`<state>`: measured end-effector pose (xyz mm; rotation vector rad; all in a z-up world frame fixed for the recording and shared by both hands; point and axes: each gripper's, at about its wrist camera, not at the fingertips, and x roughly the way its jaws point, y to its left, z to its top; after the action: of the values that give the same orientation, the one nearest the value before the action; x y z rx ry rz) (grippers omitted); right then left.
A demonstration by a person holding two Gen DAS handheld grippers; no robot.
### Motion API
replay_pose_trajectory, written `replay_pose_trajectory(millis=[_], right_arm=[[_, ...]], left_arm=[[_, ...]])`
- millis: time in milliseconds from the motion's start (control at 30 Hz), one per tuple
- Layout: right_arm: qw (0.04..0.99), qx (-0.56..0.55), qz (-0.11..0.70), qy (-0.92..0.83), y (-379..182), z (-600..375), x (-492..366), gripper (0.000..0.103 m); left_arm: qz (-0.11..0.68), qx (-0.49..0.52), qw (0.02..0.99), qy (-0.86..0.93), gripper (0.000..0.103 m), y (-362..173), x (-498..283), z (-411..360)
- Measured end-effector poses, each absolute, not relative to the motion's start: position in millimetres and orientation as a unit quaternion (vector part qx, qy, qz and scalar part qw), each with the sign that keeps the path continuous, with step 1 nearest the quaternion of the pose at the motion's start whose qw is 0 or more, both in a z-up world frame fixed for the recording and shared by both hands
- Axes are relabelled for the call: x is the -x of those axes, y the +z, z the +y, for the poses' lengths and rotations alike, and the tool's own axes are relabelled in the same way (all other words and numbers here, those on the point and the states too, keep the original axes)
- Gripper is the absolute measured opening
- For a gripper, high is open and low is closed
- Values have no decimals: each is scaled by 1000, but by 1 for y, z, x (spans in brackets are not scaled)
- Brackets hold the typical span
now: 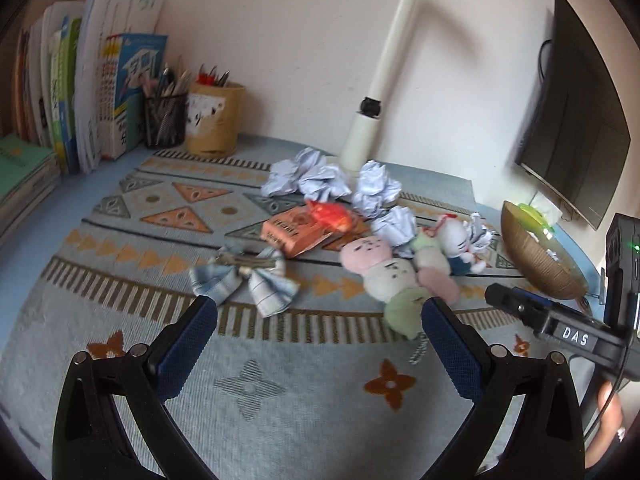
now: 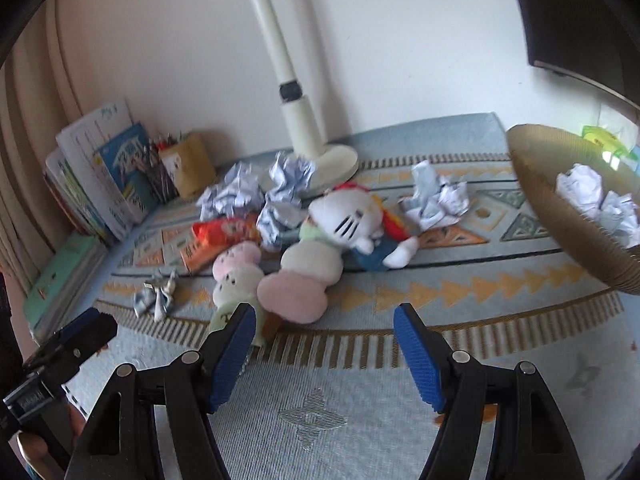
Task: Organize objects
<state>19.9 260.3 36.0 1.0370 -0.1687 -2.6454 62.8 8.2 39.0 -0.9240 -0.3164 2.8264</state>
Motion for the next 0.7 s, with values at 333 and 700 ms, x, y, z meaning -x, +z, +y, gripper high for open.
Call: replay_pose_trajectory(millis=[333, 700], right_arm=[[131, -345, -16, -929, 31, 245, -28, 83], [134, -350, -23, -927, 31, 246, -26, 84]], left_arm=[[-100, 313, 70, 942, 102, 34, -63, 13], [-115, 311, 87, 939, 102, 32, -64, 8]])
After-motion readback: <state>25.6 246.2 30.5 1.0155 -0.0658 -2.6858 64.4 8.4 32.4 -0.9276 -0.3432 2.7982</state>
